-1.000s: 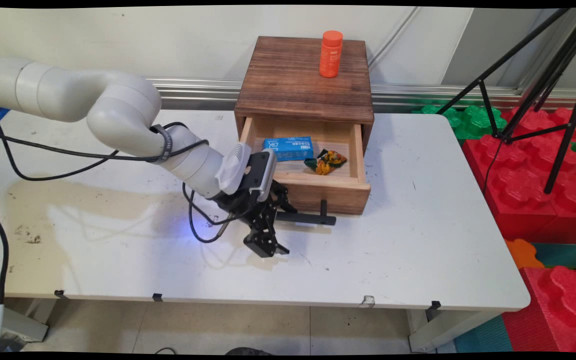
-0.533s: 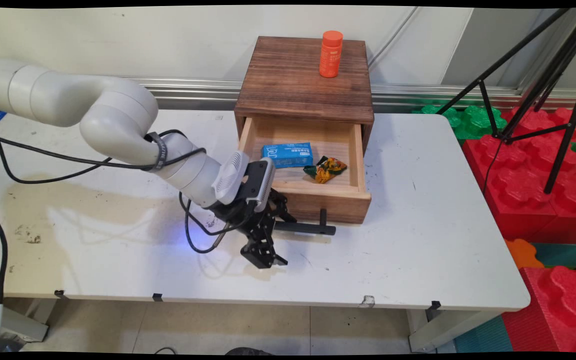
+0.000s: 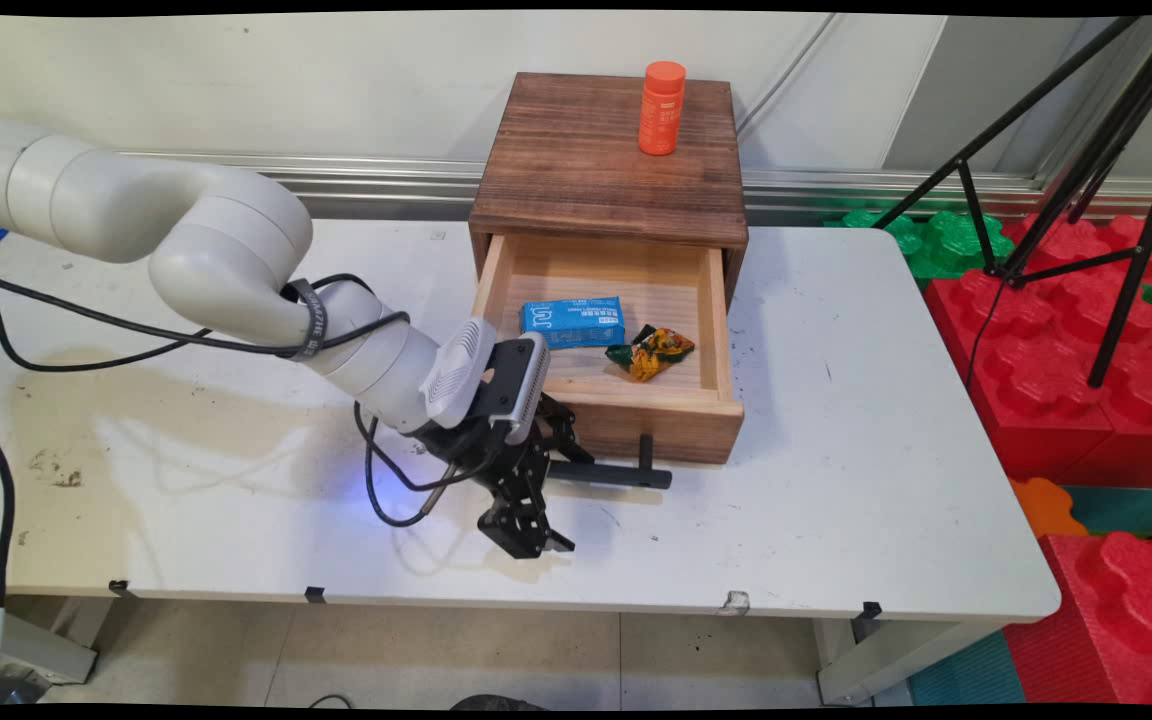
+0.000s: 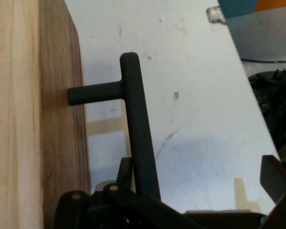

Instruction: Open the drawer

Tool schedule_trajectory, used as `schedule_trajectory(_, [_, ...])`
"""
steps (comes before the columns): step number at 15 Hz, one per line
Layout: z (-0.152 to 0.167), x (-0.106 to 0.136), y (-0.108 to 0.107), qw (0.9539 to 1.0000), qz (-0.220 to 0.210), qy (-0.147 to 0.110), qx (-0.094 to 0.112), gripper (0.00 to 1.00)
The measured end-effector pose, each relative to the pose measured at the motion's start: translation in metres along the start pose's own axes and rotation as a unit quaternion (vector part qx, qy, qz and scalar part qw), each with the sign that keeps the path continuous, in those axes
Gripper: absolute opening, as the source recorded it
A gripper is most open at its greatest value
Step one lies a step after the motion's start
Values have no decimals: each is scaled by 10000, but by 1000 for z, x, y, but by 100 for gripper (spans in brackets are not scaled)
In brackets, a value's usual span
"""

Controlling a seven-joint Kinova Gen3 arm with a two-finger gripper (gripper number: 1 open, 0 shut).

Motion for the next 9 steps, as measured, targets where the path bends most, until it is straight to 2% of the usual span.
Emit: schedule_trajectory(9, [1, 4, 16, 9999, 26, 35, -116, 100])
